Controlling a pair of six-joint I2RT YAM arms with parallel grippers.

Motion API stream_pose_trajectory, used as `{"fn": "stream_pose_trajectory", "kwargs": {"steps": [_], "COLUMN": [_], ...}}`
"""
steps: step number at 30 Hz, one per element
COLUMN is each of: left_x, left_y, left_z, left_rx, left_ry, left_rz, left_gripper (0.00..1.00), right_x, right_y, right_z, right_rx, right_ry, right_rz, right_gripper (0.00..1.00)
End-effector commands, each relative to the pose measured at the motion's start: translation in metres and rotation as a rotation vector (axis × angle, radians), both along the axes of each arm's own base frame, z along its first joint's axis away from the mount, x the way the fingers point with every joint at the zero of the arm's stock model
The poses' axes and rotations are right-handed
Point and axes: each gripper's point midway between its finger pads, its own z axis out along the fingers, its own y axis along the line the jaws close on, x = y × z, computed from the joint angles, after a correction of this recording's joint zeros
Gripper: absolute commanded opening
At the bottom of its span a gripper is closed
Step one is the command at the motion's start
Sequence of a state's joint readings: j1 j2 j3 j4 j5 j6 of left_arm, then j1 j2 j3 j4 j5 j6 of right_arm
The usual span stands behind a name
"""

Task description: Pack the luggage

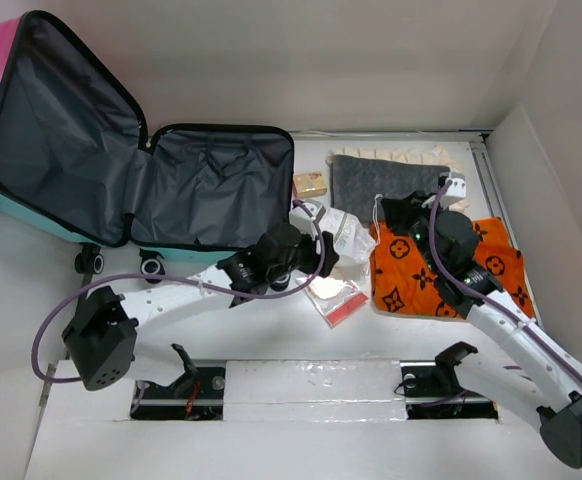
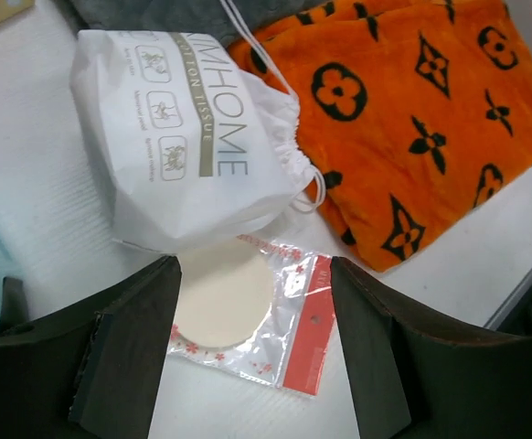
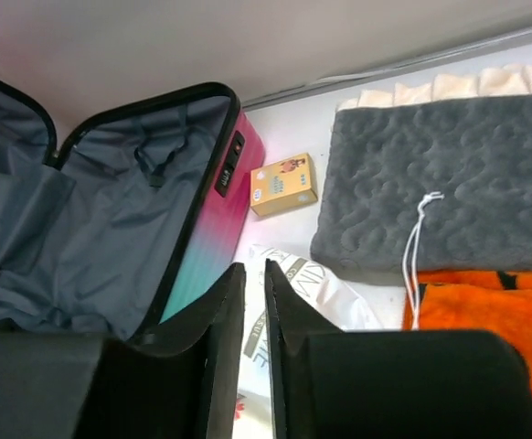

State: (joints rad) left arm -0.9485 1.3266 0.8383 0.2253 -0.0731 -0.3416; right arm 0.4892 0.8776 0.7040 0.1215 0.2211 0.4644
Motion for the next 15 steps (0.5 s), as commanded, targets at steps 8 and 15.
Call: {"fn": "stream_pose_trajectory", "kwargs": {"steps": [8, 15], "left_x": [0.012, 0.055], "left_y": [-0.001, 0.015], "left_z": [-0.008, -0.005], "left_rx": [0.141, 0.228], "left_ry": [-0.053, -0.099], "left_rz": [0.150, 0.380], "left_gripper": [0.65, 0.69], "right_x": [0.006, 0.007], "right_y": [0.008, 0.012], "right_z": [0.007, 0.004], "right_rx": [0.006, -0.001], "right_ry": [-0.007, 0.008], "right_rz": [0.031, 0.046], "right_gripper": [0.54, 0.58]}}
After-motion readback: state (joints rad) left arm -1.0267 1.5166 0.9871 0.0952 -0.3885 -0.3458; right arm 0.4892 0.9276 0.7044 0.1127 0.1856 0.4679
